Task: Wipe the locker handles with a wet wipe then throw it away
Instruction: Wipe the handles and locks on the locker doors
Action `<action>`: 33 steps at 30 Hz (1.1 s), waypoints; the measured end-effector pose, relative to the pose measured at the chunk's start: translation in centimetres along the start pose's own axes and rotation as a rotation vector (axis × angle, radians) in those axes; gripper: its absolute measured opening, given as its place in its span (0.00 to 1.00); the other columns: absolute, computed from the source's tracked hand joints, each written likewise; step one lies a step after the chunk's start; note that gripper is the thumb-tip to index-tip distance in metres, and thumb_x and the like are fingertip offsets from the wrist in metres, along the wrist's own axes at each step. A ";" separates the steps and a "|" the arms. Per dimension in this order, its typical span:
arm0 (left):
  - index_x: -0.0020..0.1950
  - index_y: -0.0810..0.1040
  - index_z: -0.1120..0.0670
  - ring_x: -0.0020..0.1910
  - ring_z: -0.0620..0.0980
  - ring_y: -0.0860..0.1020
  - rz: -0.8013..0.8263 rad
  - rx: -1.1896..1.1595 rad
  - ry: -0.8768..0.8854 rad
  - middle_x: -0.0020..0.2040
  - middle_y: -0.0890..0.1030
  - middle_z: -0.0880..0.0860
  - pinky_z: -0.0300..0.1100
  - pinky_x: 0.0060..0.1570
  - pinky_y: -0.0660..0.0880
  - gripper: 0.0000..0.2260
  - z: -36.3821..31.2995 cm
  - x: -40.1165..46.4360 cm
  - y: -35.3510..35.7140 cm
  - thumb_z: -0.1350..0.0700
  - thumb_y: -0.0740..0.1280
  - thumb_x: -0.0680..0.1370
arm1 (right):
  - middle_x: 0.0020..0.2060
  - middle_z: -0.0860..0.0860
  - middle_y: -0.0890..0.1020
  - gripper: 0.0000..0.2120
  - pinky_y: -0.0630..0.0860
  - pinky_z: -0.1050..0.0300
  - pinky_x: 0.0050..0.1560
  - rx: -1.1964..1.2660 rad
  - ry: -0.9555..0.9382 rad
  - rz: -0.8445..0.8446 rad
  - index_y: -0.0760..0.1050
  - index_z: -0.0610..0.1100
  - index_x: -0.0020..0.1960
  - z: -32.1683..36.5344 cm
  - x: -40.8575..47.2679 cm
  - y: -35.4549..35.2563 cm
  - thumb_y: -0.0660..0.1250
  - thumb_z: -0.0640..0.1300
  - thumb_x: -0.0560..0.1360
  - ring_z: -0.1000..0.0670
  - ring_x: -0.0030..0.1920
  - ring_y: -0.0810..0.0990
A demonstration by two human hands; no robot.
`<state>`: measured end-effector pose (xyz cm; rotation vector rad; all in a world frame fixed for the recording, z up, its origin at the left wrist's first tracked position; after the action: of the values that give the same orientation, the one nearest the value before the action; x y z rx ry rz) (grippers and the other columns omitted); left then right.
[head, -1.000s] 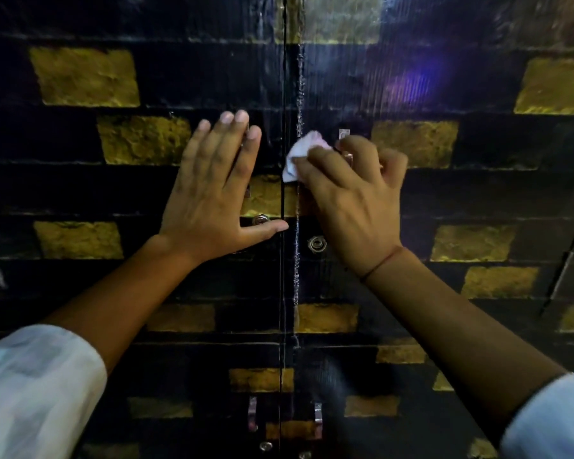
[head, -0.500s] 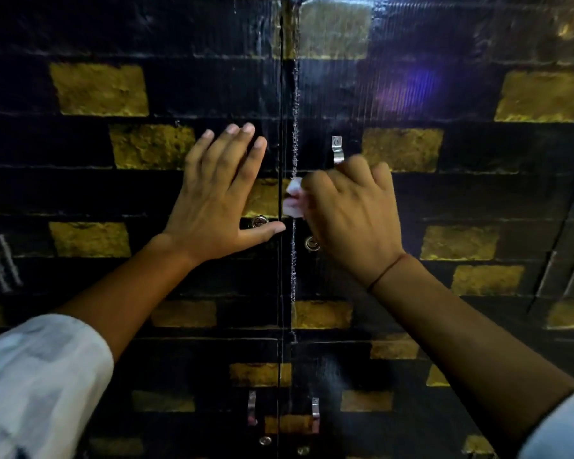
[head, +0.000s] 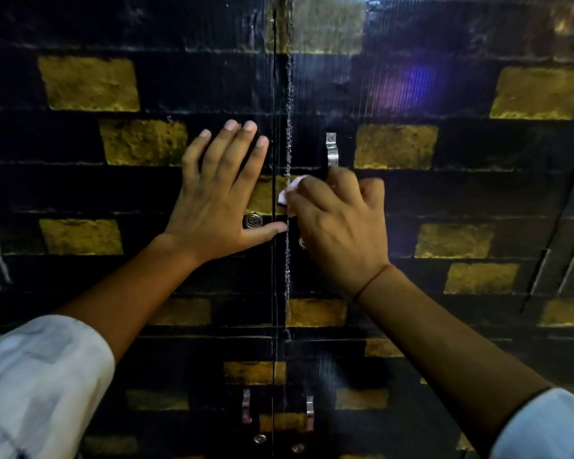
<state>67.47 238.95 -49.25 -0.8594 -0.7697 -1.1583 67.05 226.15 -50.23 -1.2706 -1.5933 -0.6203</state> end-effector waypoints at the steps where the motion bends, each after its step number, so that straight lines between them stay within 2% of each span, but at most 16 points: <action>1: 0.81 0.58 0.63 0.80 0.63 0.57 -0.009 0.011 -0.002 0.80 0.60 0.64 0.65 0.76 0.56 0.49 -0.1 0.2 -0.1 0.26 0.61 0.76 | 0.51 0.56 0.81 0.09 0.63 0.48 0.46 0.007 -0.013 0.018 0.80 0.53 0.57 0.3 -0.4 0.4 0.65 0.51 0.80 0.46 0.55 0.76; 3: 0.81 0.58 0.64 0.80 0.62 0.58 -0.024 0.021 0.005 0.80 0.61 0.64 0.67 0.75 0.57 0.47 -0.4 0.6 -0.5 0.28 0.60 0.78 | 0.43 0.53 0.80 0.06 0.62 0.49 0.43 0.052 -0.036 0.030 0.81 0.50 0.50 0.5 -0.7 0.7 0.66 0.49 0.79 0.45 0.49 0.77; 6: 0.81 0.58 0.64 0.80 0.61 0.58 -0.026 0.016 0.018 0.80 0.61 0.63 0.68 0.74 0.57 0.43 -0.6 1.3 -0.9 0.32 0.60 0.80 | 0.36 0.49 0.79 0.09 0.64 0.48 0.41 0.280 -0.043 -0.045 0.80 0.45 0.41 -0.5 -0.1 -0.9 0.67 0.47 0.77 0.44 0.41 0.74; 8: 0.81 0.57 0.63 0.81 0.60 0.58 -0.013 0.025 0.015 0.81 0.60 0.62 0.68 0.75 0.55 0.41 -0.4 2.1 -0.9 0.34 0.60 0.80 | 0.36 0.46 0.80 0.08 0.66 0.49 0.44 0.437 0.039 -0.160 0.81 0.43 0.42 -3.4 1.1 -3.0 0.68 0.45 0.77 0.45 0.41 0.73; 10: 0.81 0.57 0.63 0.81 0.59 0.58 0.023 0.050 0.014 0.81 0.60 0.61 0.67 0.77 0.52 0.40 -0.7 3.1 -0.7 0.36 0.59 0.79 | 0.39 0.45 0.81 0.04 0.63 0.55 0.46 0.485 0.188 -0.251 0.81 0.41 0.45 -7.1 2.5 -3.7 0.69 0.41 0.76 0.46 0.42 0.73; 13: 0.82 0.57 0.61 0.82 0.59 0.57 0.077 0.092 -0.006 0.82 0.59 0.60 0.67 0.77 0.50 0.38 -1.1 3.7 -0.1 0.38 0.58 0.80 | 0.42 0.44 0.80 0.07 0.60 0.62 0.45 0.517 0.281 -0.129 0.81 0.41 0.49 -9.1 4.6 -1.3 0.66 0.38 0.74 0.42 0.45 0.76; 17: 0.81 0.59 0.61 0.81 0.60 0.58 0.059 0.104 -0.012 0.82 0.60 0.60 0.65 0.77 0.54 0.36 -1.0 3.5 0.2 0.41 0.59 0.80 | 0.45 0.43 0.81 0.09 0.65 0.63 0.47 0.668 0.263 -0.013 0.81 0.39 0.50 -8.3 4.4 0.5 0.63 0.36 0.74 0.46 0.45 0.77; 21: 0.80 0.62 0.62 0.80 0.62 0.61 0.003 0.073 -0.010 0.80 0.63 0.61 0.64 0.76 0.58 0.35 -1.3 3.8 0.1 0.43 0.62 0.79 | 0.44 0.40 0.80 0.08 0.67 0.57 0.46 0.652 0.248 0.044 0.78 0.35 0.52 -7.8 2.3 1.1 0.63 0.33 0.75 0.41 0.45 0.78; 24: 0.80 0.63 0.62 0.79 0.63 0.62 -0.024 0.064 -0.016 0.80 0.64 0.61 0.63 0.76 0.59 0.35 -1.2 3.7 -0.1 0.44 0.62 0.78 | 0.44 0.42 0.81 0.08 0.69 0.57 0.48 0.631 0.301 -0.082 0.79 0.37 0.51 -8.0 1.0 -0.6 0.63 0.34 0.76 0.41 0.46 0.78; 27: 0.80 0.63 0.63 0.79 0.63 0.62 -0.036 0.056 -0.008 0.80 0.64 0.62 0.63 0.76 0.59 0.35 -1.3 3.8 -0.2 0.44 0.63 0.79 | 0.44 0.43 0.81 0.07 0.70 0.56 0.51 0.639 0.217 -0.171 0.80 0.37 0.51 -5.8 0.5 -1.4 0.64 0.34 0.77 0.43 0.47 0.77; 28: 0.80 0.63 0.63 0.79 0.63 0.62 -0.034 0.054 -0.004 0.80 0.64 0.62 0.63 0.76 0.59 0.35 -1.3 3.8 -0.1 0.44 0.63 0.79 | 0.43 0.43 0.80 0.06 0.71 0.56 0.50 0.633 0.182 -0.148 0.81 0.37 0.49 -4.8 -0.1 -0.9 0.65 0.34 0.77 0.42 0.46 0.77; 30: 0.80 0.63 0.63 0.79 0.63 0.62 -0.030 0.057 -0.003 0.80 0.63 0.62 0.63 0.77 0.59 0.35 -1.2 3.7 -0.1 0.44 0.62 0.79 | 0.42 0.42 0.79 0.06 0.75 0.48 0.47 0.587 0.156 -0.077 0.81 0.36 0.49 -3.5 -1.7 0.8 0.65 0.34 0.77 0.40 0.44 0.77; 33: 0.81 0.62 0.62 0.80 0.63 0.61 -0.016 0.056 0.003 0.80 0.63 0.62 0.63 0.77 0.58 0.34 -1.1 3.5 0.0 0.44 0.62 0.80 | 0.44 0.42 0.79 0.08 0.76 0.46 0.47 0.561 0.204 -0.018 0.80 0.36 0.55 -3.3 -3.4 1.9 0.66 0.33 0.77 0.42 0.45 0.76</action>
<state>68.36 236.45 -46.70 -0.8067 -0.8039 -1.1466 70.02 222.52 -52.30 -0.7512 -1.4684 -0.2691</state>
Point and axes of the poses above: each hand's wrist, its own x-axis towards the middle knuckle, its own y-axis out of the palm, z = x × y, the point moved 10 cm from there along x, towards the middle knuckle
